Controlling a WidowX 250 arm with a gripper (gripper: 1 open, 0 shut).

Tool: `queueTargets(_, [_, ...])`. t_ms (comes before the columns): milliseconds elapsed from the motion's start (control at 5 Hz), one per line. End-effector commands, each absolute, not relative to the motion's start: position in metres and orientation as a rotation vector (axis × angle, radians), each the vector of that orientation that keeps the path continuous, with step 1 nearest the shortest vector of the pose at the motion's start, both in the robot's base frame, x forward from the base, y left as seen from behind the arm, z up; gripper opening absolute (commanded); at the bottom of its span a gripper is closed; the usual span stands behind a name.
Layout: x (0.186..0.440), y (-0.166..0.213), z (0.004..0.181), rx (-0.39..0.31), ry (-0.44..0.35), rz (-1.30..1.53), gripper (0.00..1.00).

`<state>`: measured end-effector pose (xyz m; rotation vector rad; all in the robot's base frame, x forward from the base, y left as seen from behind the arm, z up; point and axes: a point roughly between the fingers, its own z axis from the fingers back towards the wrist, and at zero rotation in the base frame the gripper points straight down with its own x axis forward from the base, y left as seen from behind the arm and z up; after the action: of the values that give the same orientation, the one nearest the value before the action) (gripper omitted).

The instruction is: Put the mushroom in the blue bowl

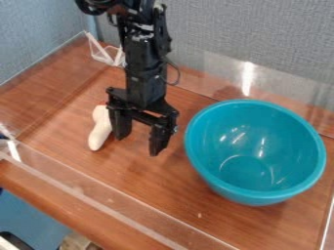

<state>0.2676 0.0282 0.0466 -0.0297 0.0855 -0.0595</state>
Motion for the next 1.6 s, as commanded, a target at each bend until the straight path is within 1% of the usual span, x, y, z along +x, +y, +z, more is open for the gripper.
queueTargets(0, [0.2713, 0.0337, 0.0522, -0.036, 0.044, -0.036, 1.0])
queueTargets(1400, [0.2794, 0.0403, 0.0444, -0.077, -0.026, 0.035, 1.0])
